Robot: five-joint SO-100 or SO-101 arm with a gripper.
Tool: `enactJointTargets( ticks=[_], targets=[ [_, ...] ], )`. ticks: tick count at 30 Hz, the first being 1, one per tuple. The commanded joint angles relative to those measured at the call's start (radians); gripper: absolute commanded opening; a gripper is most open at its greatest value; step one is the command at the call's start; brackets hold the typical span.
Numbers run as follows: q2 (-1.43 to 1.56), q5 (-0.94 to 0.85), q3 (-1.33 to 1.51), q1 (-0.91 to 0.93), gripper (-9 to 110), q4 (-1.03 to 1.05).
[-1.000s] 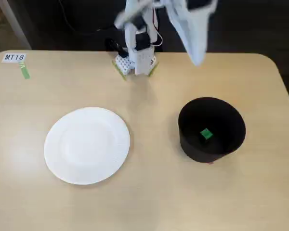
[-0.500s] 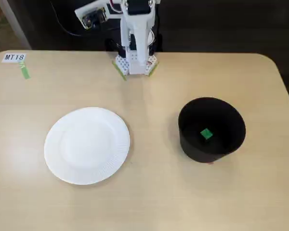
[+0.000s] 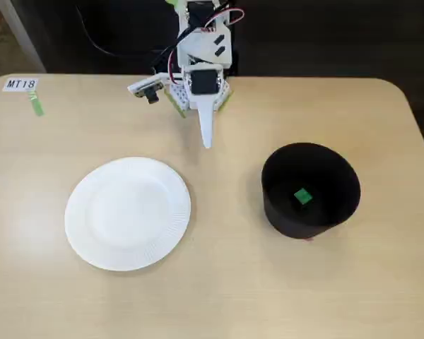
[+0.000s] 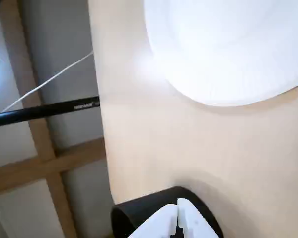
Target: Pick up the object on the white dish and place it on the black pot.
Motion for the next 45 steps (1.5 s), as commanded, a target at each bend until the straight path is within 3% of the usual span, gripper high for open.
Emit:
enactJointTargets(
  ticks=[1, 7, 15, 45],
  targets=[
    [0.077, -0.012, 0.055, 0.003, 0, -0.009],
    [0.262, -0.014, 0.204, 0.006, 0, 0.043],
    [0.262, -0.06, 0.288, 0.009, 0, 0.04],
    [0.262, -0.044, 0.296, 0.044, 0, 0.035]
  ],
)
